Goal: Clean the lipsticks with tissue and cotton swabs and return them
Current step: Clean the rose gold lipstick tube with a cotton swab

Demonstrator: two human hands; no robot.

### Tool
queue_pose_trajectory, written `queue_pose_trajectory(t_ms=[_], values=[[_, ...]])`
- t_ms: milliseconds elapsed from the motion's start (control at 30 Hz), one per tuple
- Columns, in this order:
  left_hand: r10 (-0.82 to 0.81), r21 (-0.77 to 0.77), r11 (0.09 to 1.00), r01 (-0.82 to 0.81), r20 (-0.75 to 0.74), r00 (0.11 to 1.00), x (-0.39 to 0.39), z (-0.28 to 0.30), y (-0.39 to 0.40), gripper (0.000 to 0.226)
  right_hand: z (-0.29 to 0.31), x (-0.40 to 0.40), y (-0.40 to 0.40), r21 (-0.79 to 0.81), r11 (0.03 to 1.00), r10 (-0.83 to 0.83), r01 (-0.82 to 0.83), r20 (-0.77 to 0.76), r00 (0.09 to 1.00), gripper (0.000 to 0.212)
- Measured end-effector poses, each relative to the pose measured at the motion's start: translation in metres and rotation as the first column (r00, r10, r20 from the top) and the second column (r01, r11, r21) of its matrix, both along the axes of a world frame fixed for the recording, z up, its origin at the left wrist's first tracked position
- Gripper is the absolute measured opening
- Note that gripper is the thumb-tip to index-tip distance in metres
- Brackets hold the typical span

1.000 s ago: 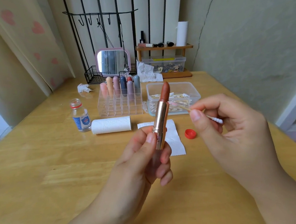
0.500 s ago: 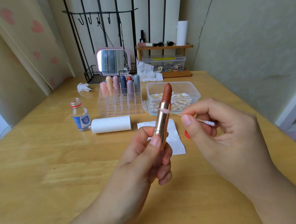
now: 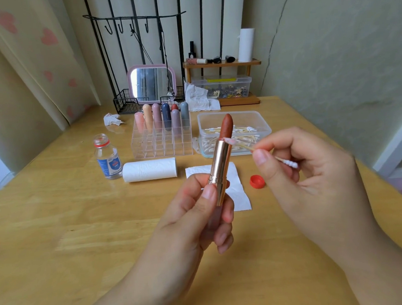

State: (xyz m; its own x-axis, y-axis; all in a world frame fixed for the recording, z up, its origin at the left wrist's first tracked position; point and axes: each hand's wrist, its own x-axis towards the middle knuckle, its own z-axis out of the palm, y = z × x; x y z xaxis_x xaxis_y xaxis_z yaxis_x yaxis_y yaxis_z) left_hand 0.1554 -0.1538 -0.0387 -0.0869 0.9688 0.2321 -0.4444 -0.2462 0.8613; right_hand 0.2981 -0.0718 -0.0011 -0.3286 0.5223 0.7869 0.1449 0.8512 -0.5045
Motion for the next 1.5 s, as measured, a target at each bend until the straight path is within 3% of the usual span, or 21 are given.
queue_pose_trajectory(t_ms=[433,567,1200,1500], values=[[0.013,0.003,1.0,-0.013,-0.016,1.0,-0.0002,0.0006,0.002,0.02,-0.0044,-0.0017,-0.003,0.092,0.995,0.018,-0.027,0.102,0.995,0.01],[0.022,-0.007,1.0,-0.022,-0.028,0.999,0.0008,0.0016,0.0015,0.03,-0.0043,-0.0013,-0.0035,0.108,0.994,0.011,-0.022,0.096,0.995,0.007],[0.026,-0.01,1.0,-0.027,-0.037,0.999,-0.0011,0.0002,-0.0005,0.021,-0.0002,-0.001,-0.003,0.02,1.0,-0.016,0.017,-0.018,1.0,0.005],[0.017,0.0,1.0,-0.017,-0.032,0.999,-0.0024,0.0019,-0.0004,0.01,-0.0089,-0.0051,-0.0049,0.009,0.998,0.069,-0.07,0.101,0.993,0.01]])
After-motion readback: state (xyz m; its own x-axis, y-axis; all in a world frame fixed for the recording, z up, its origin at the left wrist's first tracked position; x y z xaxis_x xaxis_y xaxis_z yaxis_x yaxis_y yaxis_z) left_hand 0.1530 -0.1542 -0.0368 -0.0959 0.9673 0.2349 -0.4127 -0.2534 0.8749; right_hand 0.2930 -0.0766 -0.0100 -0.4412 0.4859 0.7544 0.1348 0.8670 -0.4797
